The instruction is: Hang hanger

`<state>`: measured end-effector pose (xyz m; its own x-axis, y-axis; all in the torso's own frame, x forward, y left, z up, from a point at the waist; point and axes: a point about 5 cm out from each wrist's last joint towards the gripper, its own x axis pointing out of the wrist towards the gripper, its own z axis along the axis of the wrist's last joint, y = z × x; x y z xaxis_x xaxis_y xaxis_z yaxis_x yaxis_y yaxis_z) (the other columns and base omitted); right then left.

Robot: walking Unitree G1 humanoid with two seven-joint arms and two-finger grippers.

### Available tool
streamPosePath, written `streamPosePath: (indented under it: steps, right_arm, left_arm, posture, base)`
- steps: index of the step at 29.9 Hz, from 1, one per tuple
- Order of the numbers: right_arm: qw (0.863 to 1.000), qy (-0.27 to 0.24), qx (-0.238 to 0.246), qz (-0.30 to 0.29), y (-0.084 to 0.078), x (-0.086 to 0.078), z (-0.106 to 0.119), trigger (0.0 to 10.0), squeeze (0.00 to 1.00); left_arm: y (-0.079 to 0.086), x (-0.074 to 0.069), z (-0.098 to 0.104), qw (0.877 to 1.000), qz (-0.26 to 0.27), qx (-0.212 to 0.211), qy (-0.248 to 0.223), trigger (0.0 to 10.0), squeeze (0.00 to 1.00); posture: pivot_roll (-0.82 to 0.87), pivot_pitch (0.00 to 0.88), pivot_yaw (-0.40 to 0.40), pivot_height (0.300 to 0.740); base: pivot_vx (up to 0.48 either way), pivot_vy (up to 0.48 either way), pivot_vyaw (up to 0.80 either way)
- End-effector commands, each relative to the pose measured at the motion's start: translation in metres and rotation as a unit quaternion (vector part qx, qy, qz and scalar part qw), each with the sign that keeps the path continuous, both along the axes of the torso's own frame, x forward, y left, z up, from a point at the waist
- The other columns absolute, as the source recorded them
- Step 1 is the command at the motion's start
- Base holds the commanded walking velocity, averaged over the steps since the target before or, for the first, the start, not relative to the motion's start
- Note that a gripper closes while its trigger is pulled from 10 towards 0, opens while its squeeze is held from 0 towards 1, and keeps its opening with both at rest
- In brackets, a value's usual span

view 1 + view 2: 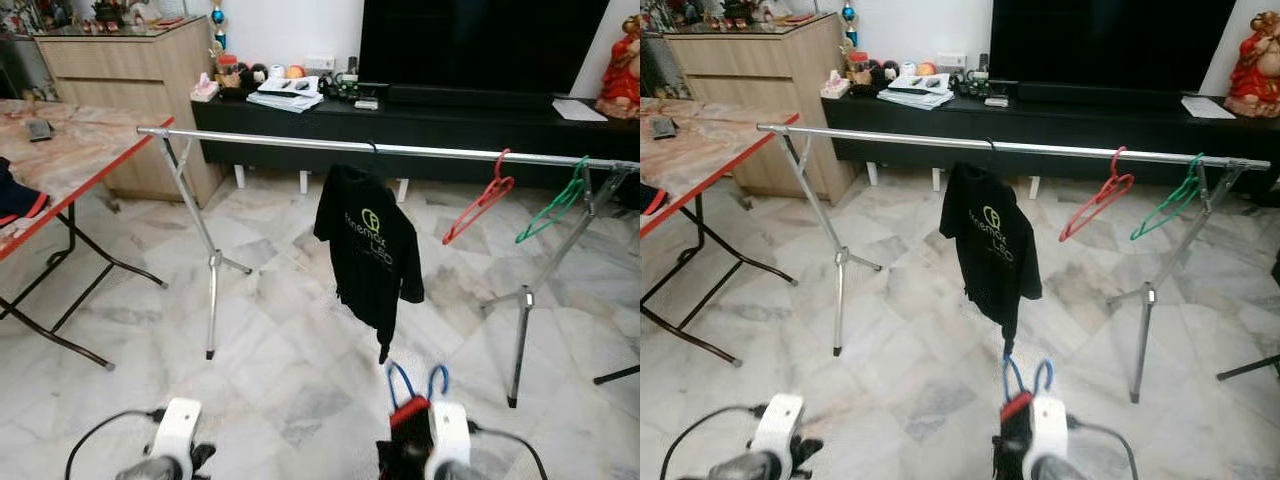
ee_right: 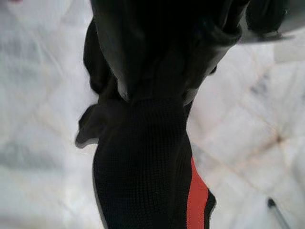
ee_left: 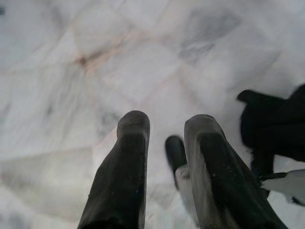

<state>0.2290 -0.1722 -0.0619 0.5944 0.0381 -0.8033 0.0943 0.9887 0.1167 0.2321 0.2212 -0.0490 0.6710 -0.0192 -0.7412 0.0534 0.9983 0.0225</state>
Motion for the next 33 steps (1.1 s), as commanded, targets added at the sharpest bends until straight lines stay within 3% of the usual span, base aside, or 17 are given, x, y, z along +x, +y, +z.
streamPosePath:
  steps: [1,5,9,16,19,21,22,24,26,27,28,30,33]
  right_arm:
    - [1.000,0.012,-0.002,-0.018,0.002,-0.007,-0.005,0.0,0.00]
    - [0.999,0.026,0.000,-0.044,0.001,-0.018,-0.011,0.0,0.00]
    - [0.996,0.052,0.003,-0.067,0.001,-0.039,-0.022,0.0,0.00]
    - [0.995,0.062,-0.001,-0.080,-0.005,-0.049,-0.026,0.0,0.00]
    - [0.996,0.050,-0.010,-0.066,0.004,-0.036,-0.021,0.0,0.00]
    - [0.997,-0.005,-0.074,-0.003,0.002,-0.010,-0.006,0.0,0.00]
    - [0.995,-0.041,-0.091,-0.012,-0.004,0.004,0.004,0.0,0.00]
    - [0.994,-0.056,-0.093,-0.024,-0.007,0.011,0.009,0.0,0.00]
    - [0.988,-0.065,-0.142,-0.006,-0.026,0.007,0.010,0.0,0.00]
    - [0.974,-0.069,-0.208,0.063,-0.035,0.007,0.012,0.0,0.00]
    - [0.968,-0.066,-0.225,0.086,-0.036,0.008,0.013,0.0,0.00]
    - [0.964,-0.060,-0.238,0.100,-0.039,0.007,0.013,0.0,0.00]
    - [0.969,-0.035,-0.232,0.075,-0.049,0.001,0.010,0.0,0.00]
  left_arm:
    - [0.002,-0.005,-0.004,1.000,0.018,0.003,0.010,10.0,0.00]
    - [0.002,-0.012,-0.008,0.999,0.029,0.000,0.020,10.0,0.00]
    - [0.001,-0.031,-0.020,0.997,0.061,-0.009,0.049,10.0,0.00]
    - [0.002,-0.037,-0.023,0.996,0.073,-0.008,0.059,10.0,0.00]
    - [0.004,-0.039,-0.024,0.995,0.076,-0.003,0.064,10.0,0.00]
    - [0.002,-0.035,-0.022,0.995,0.079,-0.002,0.062,10.0,0.00]
    - [0.001,-0.033,-0.022,0.995,0.086,-0.006,0.058,10.0,0.00]
    - [0.000,-0.032,-0.021,0.994,0.090,-0.008,0.056,10.0,0.00]
    - [-0.001,-0.031,-0.021,0.994,0.096,-0.010,0.055,10.0,0.00]
    - [-0.001,-0.030,-0.021,0.993,0.102,-0.012,0.052,10.0,0.00]
    - [-0.001,-0.030,-0.020,0.993,0.104,-0.013,0.052,10.0,0.00]
    - [-0.001,-0.029,-0.020,0.993,0.109,-0.014,0.051,10.0,0.00]
    - [-0.001,-0.028,-0.020,0.992,0.116,-0.018,0.049,10.0,0.00]
  posture:
    - [-0.02,0.081,0.060,0.740]
    - [-0.02,0.076,0.077,0.740]
    - [-0.03,0.062,0.099,0.740]
    - [-0.04,0.034,0.116,0.740]
    - [-0.04,0.014,0.121,0.740]
    - [-0.06,0.000,0.112,0.740]
    - [-0.06,0.000,0.108,0.740]
    - [-0.06,0.000,0.100,0.740]
    - [-0.06,0.000,0.092,0.740]
    - [-0.07,0.000,0.084,0.740]
    - [-0.07,0.000,0.082,0.740]
    - [-0.07,0.000,0.074,0.740]
    - [-0.07,0.000,0.068,0.740]
  base:
    - [0.000,0.000,0.00]
    - [0.000,0.000,0.00]
    - [0.000,0.000,0.00]
    - [0.000,0.000,0.00]
    - [0.000,0.000,0.00]
    - [0.000,0.000,0.00]
    - [0.000,0.000,0.00]
    - [0.000,0.000,0.00]
    - [0.000,0.000,0.00]
    - [0.000,0.000,0.00]
    - [0.000,0.000,0.00]
    - [0.000,0.000,0.00]
    - [0.000,0.000,0.00]
